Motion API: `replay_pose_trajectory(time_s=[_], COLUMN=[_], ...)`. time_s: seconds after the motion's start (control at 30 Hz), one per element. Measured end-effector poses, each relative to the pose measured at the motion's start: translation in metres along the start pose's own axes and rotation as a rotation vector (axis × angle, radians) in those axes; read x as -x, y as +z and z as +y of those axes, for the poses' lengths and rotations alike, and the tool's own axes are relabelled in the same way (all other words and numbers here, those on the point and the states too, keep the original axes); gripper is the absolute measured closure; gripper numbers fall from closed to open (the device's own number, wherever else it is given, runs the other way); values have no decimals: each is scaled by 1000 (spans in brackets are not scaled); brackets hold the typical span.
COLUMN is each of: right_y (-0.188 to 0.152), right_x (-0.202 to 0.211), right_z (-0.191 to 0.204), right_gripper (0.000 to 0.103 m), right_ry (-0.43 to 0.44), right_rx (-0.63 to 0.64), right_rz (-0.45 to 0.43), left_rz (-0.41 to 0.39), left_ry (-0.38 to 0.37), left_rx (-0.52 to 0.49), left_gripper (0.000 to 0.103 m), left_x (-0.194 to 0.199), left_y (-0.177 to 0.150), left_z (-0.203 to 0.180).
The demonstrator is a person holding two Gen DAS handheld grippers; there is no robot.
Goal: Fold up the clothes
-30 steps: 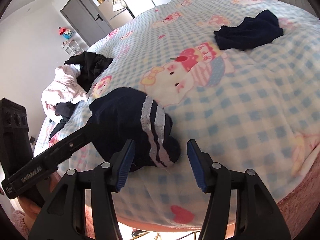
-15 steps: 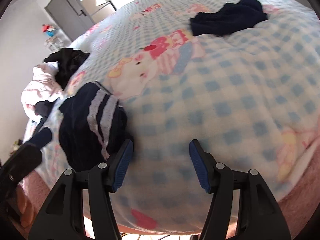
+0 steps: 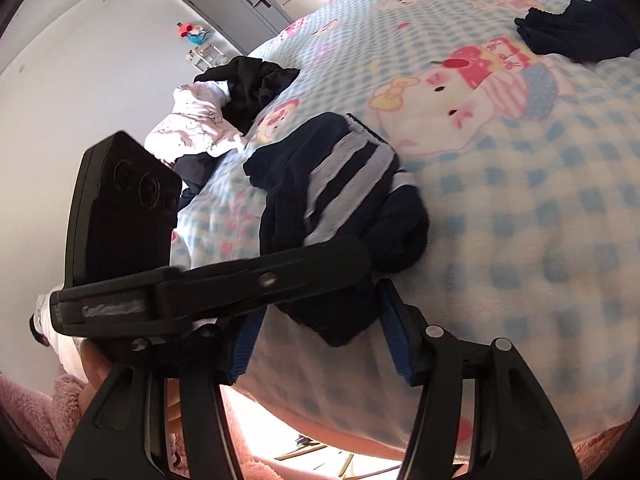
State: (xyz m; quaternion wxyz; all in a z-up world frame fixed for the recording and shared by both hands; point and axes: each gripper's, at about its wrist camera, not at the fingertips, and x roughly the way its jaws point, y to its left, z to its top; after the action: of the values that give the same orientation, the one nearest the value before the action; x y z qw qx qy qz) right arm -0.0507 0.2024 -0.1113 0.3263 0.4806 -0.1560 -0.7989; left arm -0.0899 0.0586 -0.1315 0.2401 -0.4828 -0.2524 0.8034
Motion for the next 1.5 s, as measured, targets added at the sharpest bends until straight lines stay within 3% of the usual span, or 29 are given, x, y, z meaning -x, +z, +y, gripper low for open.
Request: replay_pose_trajectory(time_s=[0.23,0.33,0.47,0.53,0.63,0.77,0.9,1.0,1.1,1.17,1.2,1.23,1.4,1.5], right_y=[6,9,10,11,13,9,4,3,3,1,0,-2,1,4], right_x=[17,14,7,9,15,25,22,21,19,15,12,10,21,20], right_z=[-12,4,11,17,28,23,16,8,9,12,12,12,3,-3], right_gripper=[37,35,32,32,31,29,29,28,28,28,28,28,27,25], right_ry=[-67,-84,-77,-51,-22,13,111,136,118,115,109,104,71,29], right_rx=[-75,-9,6,24,63,60,31,-4,7,22,28,33,-11,-35], right_rz=[-27,-17,-17,-36,-60,-91,-51,-53,-43,-23,-9,3,-35,-37], left_rz=[-276,-355,-219,-188,-176,-124,-30,21,49,59,58,26,-225,-323], left_ry=[-64,-74,-85,-112,-161,-164,-167,-76,-124,-96,-57,-1,109,83], left_rx=[2,6,29,37,51,60,46,120,186,188,184,188,221,291], left_gripper=[93,93,85,60,50,46,45,44,48,65,87,93,95,95], left_x=[93,130,121,108,95,71,41,20,8,6,6,13,87,131], left_y=[12,10,6,1,-2,6,9,5,-1,-1,-1,1,8,2], left_z=[-4,2,21,20,12,2,-8,0,12,15,17,21,48,74])
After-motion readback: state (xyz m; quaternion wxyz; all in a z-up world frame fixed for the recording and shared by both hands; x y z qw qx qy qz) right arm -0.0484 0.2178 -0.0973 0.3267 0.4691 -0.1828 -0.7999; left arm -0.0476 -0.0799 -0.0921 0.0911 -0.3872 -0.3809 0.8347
